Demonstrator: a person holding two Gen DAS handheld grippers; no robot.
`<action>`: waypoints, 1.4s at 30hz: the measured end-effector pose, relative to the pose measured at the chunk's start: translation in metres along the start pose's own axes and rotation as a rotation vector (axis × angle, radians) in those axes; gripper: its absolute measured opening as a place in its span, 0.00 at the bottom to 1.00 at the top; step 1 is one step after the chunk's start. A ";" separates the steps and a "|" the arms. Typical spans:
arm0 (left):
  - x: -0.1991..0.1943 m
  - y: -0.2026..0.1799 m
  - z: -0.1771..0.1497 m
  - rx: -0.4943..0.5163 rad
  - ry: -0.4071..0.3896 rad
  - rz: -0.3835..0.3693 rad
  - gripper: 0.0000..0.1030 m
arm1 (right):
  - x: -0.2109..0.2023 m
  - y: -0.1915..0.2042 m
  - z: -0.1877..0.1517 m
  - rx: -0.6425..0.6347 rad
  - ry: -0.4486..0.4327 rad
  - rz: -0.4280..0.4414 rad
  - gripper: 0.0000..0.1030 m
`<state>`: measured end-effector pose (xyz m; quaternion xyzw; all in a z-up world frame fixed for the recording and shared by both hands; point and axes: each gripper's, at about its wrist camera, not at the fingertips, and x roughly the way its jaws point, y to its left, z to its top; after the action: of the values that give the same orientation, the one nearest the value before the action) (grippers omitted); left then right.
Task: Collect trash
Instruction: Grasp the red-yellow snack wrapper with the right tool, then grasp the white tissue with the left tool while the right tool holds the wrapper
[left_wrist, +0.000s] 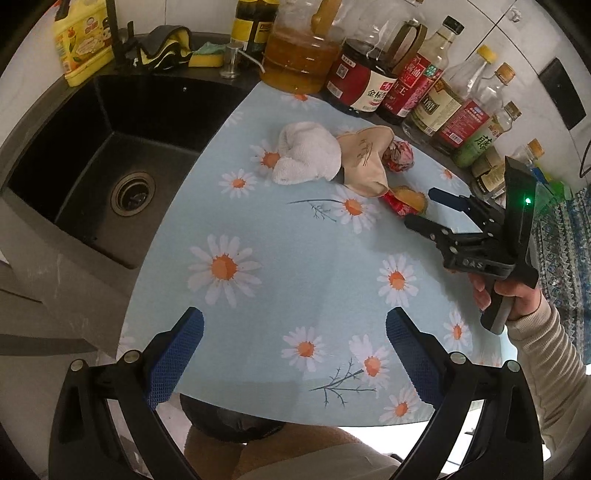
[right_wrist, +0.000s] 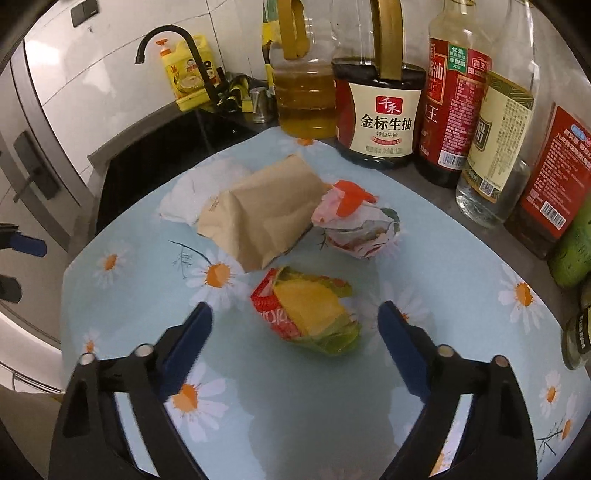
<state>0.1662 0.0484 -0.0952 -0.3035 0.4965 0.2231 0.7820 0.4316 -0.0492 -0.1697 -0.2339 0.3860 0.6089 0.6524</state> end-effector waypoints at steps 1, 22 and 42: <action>0.001 0.000 -0.001 -0.003 0.003 0.004 0.93 | 0.002 0.000 0.000 -0.003 0.003 -0.004 0.82; 0.008 0.006 -0.005 -0.035 0.014 0.029 0.93 | 0.015 0.005 -0.004 -0.047 0.013 -0.057 0.59; 0.023 -0.006 0.056 0.000 -0.004 -0.019 0.93 | -0.061 0.028 -0.037 0.084 -0.083 -0.024 0.59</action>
<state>0.2157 0.0837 -0.0970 -0.3080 0.4920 0.2162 0.7851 0.3988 -0.1113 -0.1386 -0.1854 0.3811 0.5934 0.6843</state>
